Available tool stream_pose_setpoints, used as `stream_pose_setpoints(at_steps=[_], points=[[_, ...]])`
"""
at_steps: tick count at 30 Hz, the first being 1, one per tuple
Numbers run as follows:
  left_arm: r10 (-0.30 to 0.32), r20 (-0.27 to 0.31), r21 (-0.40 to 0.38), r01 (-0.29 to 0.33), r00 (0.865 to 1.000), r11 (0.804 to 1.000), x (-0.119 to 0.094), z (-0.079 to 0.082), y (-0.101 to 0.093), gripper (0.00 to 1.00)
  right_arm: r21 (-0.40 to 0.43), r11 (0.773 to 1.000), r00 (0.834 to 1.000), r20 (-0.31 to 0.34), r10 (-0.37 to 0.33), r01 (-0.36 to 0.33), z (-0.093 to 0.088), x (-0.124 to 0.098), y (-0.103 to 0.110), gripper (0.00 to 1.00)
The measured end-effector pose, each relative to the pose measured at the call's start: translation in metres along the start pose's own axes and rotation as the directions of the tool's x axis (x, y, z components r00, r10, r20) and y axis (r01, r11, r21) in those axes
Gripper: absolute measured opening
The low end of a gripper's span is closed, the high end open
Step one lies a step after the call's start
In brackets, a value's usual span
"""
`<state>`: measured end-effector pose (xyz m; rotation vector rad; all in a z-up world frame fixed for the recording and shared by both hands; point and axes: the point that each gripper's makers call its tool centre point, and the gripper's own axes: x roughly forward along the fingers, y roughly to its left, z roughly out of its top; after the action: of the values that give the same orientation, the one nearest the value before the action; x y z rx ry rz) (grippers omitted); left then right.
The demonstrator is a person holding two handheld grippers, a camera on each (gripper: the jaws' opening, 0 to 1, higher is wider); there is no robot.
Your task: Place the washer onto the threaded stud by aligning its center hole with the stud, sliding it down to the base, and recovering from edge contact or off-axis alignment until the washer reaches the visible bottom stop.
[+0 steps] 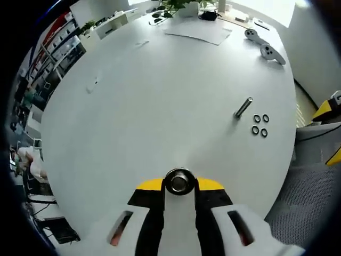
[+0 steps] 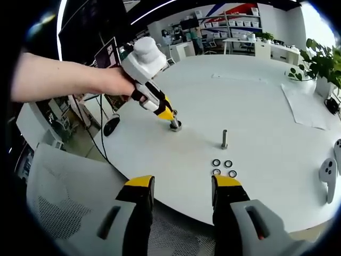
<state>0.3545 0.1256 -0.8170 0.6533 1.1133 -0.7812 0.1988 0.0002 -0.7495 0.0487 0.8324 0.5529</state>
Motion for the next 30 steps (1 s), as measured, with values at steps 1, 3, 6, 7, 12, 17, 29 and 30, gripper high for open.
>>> stream_pose_setpoints(at_steps=[1,3,6,7,12,17,29,30], points=[[0.0,0.001,0.009,0.0,1.0,1.0,0.002,0.0,0.0,0.19,-0.002,1.0,1.0,0.0,0.0,0.0,0.0,0.0,0.0,0.45],[-0.002,-0.009,0.009,0.003,1.0,1.0,0.006,-0.001,0.0,0.19,-0.006,1.0,1.0,-0.001,-0.004,0.004,0.0,0.0,-0.001,0.45],[-0.007,-0.019,0.005,0.007,1.0,1.0,0.012,-0.004,0.0,0.19,-0.002,1.0,1.0,0.002,-0.007,0.007,0.0,0.0,-0.002,0.45],[-0.008,-0.02,0.007,0.008,1.0,1.0,0.013,-0.005,-0.001,0.19,-0.002,1.0,1.0,0.001,-0.008,0.008,0.0,-0.001,-0.002,0.45],[-0.011,-0.034,0.005,0.012,0.999,1.0,0.018,-0.008,-0.002,0.19,-0.001,1.0,1.0,0.001,-0.013,0.013,0.001,-0.001,-0.003,0.45],[-0.014,-0.042,0.014,0.015,0.999,1.0,0.023,-0.01,-0.002,0.19,-0.005,1.0,1.0,-0.003,-0.013,0.013,0.0,0.0,-0.003,0.45],[-0.024,-0.024,-0.026,0.023,0.999,0.999,0.03,-0.011,-0.001,0.2,-0.011,1.0,1.0,-0.011,-0.015,0.015,-0.002,0.0,-0.003,0.45],[-0.019,-0.015,-0.02,0.019,1.0,1.0,0.029,-0.01,-0.001,0.21,-0.01,1.0,1.0,-0.012,-0.016,0.015,-0.003,0.0,-0.003,0.45]])
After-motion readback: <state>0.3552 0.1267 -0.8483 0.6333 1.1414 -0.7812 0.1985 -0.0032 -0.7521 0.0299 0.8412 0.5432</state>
